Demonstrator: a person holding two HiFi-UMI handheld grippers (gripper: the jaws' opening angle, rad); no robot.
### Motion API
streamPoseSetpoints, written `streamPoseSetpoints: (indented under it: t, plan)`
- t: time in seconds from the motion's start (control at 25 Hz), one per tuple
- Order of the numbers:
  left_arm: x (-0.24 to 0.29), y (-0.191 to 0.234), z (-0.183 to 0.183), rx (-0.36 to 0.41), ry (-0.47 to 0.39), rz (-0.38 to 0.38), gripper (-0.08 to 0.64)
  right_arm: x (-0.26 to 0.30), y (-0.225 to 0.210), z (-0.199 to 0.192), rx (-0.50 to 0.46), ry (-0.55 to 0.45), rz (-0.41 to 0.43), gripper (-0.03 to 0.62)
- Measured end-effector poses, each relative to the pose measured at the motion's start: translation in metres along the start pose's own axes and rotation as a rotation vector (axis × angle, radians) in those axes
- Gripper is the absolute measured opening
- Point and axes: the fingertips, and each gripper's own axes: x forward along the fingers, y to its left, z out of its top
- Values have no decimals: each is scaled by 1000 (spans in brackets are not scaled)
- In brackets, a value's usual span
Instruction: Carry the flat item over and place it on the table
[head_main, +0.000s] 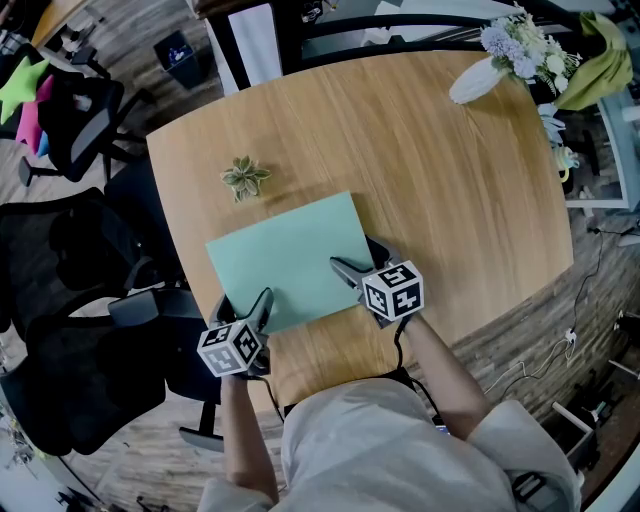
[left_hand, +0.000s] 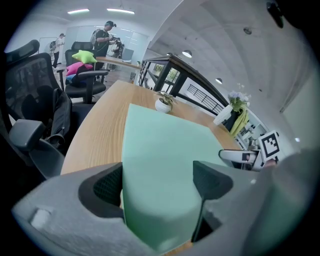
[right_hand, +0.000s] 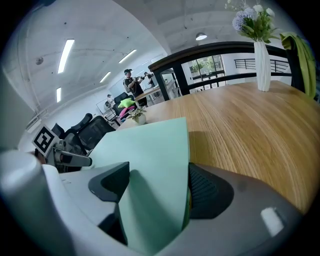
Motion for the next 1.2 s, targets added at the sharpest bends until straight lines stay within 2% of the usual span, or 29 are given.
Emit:
streamPoseSetpoints:
  t: [0.48, 0.84, 1.2]
  plan:
    - [5, 2, -2, 6, 3, 11, 445, 3, -3, -2, 15, 10, -1, 380]
    - [7, 5, -2, 3, -34, 0, 445, 2, -3, -1, 35, -20, 35, 379]
    - [-19, 13, -3, 34, -102, 90, 402, -22, -12, -8, 19, -39, 0, 348]
